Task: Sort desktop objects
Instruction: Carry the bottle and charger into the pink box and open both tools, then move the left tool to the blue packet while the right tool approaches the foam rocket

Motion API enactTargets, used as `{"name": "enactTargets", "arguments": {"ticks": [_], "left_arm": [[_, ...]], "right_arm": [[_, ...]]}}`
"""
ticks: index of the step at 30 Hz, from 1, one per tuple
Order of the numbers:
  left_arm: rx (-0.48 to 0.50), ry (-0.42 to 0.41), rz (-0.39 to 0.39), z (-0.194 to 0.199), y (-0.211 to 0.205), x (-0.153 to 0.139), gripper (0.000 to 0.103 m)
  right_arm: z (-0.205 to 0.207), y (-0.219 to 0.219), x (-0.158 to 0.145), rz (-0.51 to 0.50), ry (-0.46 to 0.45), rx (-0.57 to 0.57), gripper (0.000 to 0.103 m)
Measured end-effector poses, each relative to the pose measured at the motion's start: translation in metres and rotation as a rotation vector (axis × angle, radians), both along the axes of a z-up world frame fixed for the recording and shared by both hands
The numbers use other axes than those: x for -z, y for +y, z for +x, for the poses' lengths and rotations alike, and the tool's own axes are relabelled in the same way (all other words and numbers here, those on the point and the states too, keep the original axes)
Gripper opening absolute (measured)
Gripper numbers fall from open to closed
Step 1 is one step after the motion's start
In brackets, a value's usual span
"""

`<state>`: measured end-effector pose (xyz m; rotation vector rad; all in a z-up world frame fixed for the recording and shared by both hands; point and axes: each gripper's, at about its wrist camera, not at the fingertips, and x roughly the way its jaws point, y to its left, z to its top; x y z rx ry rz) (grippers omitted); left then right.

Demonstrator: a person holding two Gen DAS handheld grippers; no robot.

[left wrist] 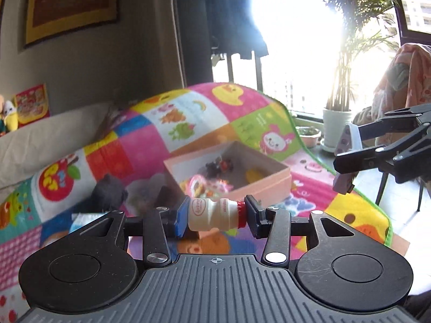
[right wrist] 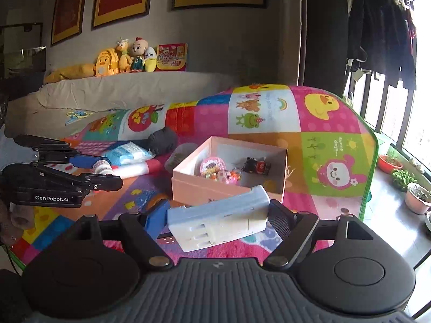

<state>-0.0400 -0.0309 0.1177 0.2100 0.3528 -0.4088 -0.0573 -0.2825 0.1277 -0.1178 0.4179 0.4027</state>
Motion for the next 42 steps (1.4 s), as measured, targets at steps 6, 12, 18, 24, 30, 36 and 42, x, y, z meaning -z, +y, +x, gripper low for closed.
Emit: {"name": "enactTargets", "arguments": {"ticks": [6, 12, 18, 24, 30, 36, 42], "left_arm": [[-0.014, -0.025, -0.045, 0.083, -0.028, -0.012, 0.048], [-0.04, 0.071, -0.124, 0.144, -0.027, 0.005, 0.07], [-0.133, 0.135, 0.003, 0.101, 0.02, 0.053, 0.09], [-0.255, 0.194, 0.011, 0.06, 0.069, 0.082, 0.094], [-0.388, 0.221, -0.055, 0.041, 0.113, 0.092, 0.095], [-0.474, 0.211, -0.108, 0.03, 0.141, 0.095, 0.096], [-0.549, 0.173, -0.119, 0.014, 0.169, 0.089, 0.097]], "right_arm": [[0.085, -0.005, -0.052, 0.084, -0.014, 0.034, 0.079], [0.199, 0.015, -0.06, 0.134, 0.06, 0.115, 0.08], [0.2, 0.007, -0.035, 0.116, 0.058, 0.163, 0.085], [0.197, 0.017, -0.018, 0.1, 0.139, 0.16, 0.086], [0.18, 0.077, -0.008, 0.021, 0.147, 0.024, 0.089], [0.168, 0.155, 0.017, -0.022, 0.253, -0.162, 0.09], [0.175, 0.229, 0.051, -0.01, 0.413, -0.229, 0.09]]}}
